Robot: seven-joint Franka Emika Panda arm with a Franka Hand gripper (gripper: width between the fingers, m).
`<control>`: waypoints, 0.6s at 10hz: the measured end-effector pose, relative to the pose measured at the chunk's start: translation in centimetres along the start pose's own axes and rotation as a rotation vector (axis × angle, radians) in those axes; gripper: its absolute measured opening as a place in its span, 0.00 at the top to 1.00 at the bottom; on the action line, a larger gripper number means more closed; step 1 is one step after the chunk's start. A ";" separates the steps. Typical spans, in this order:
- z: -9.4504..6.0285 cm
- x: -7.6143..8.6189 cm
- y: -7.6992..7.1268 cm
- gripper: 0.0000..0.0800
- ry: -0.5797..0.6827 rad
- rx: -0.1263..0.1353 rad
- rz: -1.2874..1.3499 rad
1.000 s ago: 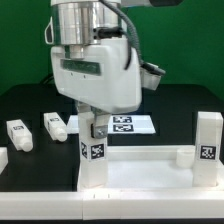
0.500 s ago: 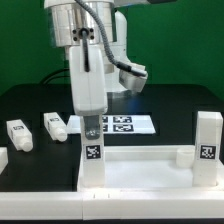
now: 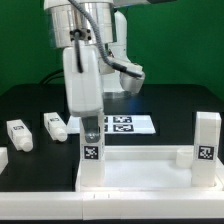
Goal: Assemble desk
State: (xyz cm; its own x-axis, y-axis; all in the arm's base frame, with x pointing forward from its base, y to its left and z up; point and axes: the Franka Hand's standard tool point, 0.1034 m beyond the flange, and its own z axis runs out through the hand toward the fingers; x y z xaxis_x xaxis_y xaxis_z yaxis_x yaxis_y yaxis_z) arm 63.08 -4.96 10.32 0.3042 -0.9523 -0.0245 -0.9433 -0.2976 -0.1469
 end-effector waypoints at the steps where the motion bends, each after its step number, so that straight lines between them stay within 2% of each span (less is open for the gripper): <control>1: 0.0 0.0 0.0 0.20 0.003 -0.003 -0.129; 4: 0.0 0.1 0.1 0.19 0.004 -0.004 -0.313; 5: 0.0 0.1 0.0 0.19 0.009 -0.004 -0.426; 6: 0.0 0.1 -0.2 0.19 0.043 -0.012 -0.692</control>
Offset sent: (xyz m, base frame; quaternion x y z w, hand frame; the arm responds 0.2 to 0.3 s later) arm 0.0000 0.0000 0.0000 0.0000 0.0000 -0.1296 0.9916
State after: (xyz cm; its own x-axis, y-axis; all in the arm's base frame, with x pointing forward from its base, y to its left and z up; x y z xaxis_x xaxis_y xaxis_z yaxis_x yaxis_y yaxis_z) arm 63.33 -4.99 10.35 0.8310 -0.5453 0.1103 -0.5361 -0.8378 -0.1031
